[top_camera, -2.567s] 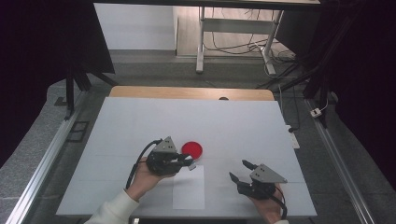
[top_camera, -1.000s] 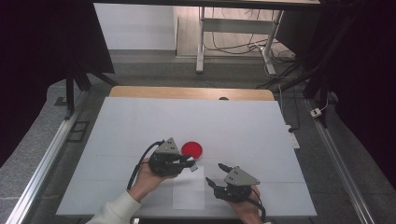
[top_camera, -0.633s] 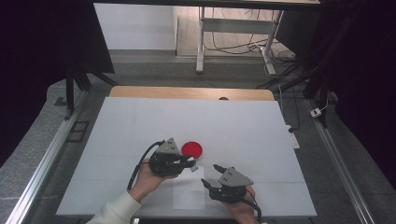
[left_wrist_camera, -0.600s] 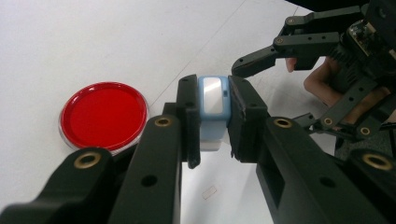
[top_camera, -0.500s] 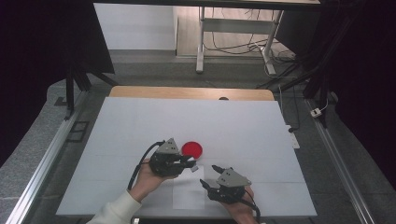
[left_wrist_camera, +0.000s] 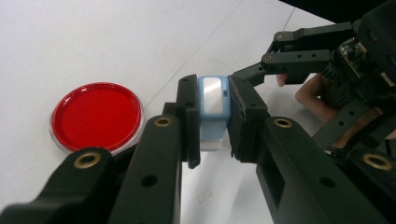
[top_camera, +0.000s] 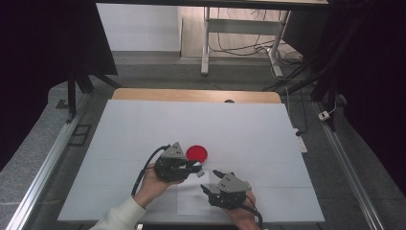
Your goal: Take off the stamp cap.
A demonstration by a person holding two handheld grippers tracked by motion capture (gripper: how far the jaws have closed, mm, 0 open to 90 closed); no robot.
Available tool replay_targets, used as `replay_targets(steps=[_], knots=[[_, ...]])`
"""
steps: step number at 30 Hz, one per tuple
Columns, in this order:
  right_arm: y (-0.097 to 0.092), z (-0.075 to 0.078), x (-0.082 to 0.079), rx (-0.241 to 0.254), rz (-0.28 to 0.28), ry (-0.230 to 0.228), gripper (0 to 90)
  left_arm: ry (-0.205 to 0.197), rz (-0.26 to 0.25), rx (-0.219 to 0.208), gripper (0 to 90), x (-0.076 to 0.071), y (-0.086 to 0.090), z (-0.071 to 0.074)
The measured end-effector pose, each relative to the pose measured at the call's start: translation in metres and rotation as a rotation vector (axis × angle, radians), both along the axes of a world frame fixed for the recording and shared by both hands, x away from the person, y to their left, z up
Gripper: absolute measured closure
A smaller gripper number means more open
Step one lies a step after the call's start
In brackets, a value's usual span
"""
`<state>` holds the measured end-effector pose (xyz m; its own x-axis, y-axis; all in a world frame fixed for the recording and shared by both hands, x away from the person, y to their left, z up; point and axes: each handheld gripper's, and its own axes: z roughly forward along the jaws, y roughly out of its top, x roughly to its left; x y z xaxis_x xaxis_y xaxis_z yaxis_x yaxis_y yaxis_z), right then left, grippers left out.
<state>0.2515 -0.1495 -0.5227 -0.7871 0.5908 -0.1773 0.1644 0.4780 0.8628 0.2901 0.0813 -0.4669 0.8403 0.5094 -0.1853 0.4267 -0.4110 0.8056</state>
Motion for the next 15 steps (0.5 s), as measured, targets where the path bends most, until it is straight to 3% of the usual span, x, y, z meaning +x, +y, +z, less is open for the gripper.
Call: replay_targets(steps=[15], knots=[[0.0094, -0.0022, 0.0043, -0.017, -0.032, 0.012, 38.0, -0.003, 0.001, -0.001, 75.0, -0.0014, -0.0030, -0.0004]])
